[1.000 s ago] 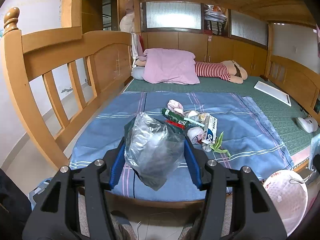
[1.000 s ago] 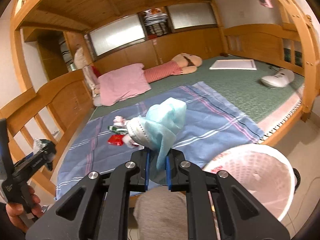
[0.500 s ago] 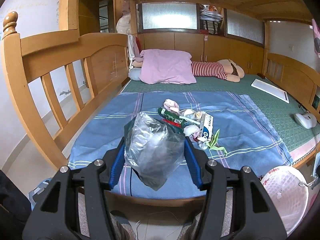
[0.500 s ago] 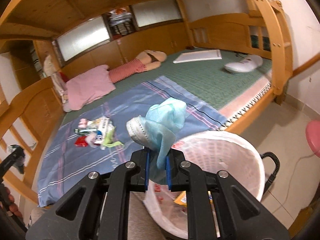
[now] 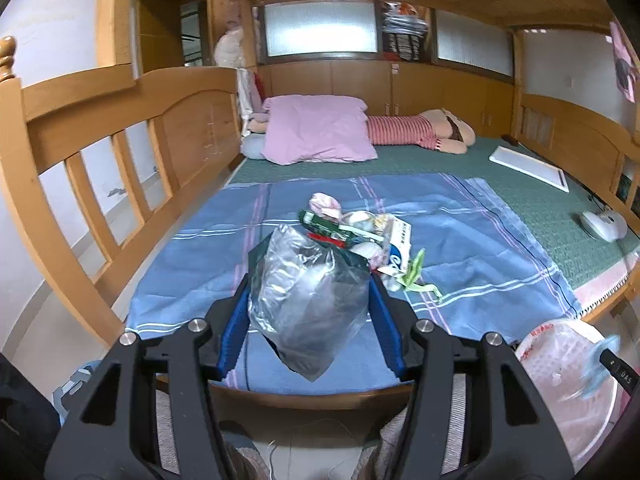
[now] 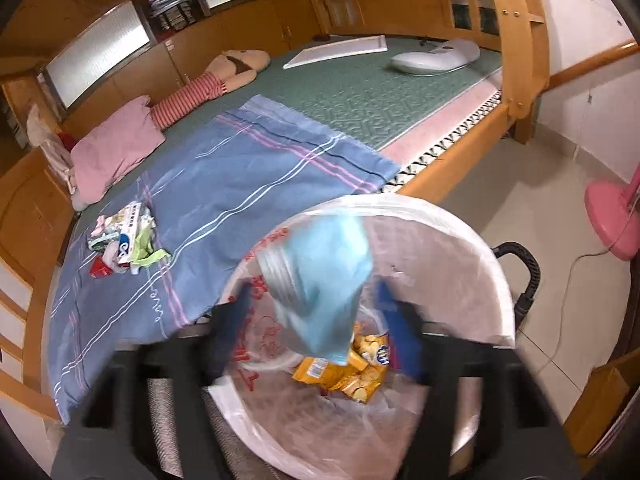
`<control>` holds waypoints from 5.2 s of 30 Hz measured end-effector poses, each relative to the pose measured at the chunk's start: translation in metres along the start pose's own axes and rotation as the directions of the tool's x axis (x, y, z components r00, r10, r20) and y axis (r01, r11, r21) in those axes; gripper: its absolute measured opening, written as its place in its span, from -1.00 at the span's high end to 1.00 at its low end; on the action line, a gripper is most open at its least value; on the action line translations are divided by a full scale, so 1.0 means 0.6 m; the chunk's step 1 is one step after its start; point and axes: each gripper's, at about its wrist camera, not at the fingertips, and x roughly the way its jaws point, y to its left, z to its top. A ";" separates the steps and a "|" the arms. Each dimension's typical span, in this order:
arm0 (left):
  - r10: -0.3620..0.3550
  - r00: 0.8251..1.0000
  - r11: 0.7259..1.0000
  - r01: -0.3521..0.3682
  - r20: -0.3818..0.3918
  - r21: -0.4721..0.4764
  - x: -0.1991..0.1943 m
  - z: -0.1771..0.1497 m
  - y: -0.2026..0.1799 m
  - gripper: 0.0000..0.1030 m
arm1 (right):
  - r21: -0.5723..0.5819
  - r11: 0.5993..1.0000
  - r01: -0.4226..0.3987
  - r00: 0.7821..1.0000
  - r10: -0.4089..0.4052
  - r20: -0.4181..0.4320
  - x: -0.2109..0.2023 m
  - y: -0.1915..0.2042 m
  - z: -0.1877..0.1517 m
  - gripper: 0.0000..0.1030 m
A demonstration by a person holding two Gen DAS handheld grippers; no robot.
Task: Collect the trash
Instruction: 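Carry the mask and plastic bag over the white bin and release both, then grasp the green paper crane with the right tool, then grasp the white medicine box with the left tool while the right tool holds the crane, then carry the box and crane over the white wastebasket and open both tools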
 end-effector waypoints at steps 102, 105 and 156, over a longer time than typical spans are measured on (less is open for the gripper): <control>0.072 0.986 0.982 -0.097 -0.153 -0.163 0.251 -0.068 0.208 -0.88 | -0.082 0.894 -0.441 0.752 0.319 -0.577 0.391 0.458 0.056 0.51; 0.035 0.989 0.991 -0.052 -0.143 -0.121 0.255 -0.064 0.177 -0.88 | -0.066 0.887 -0.457 0.753 0.346 -0.560 0.353 0.425 0.061 0.51; -0.361 0.921 0.909 0.382 -0.146 0.165 0.322 0.024 -0.175 0.14 | -0.078 0.942 -0.327 0.938 0.314 -0.143 0.134 0.197 0.112 0.51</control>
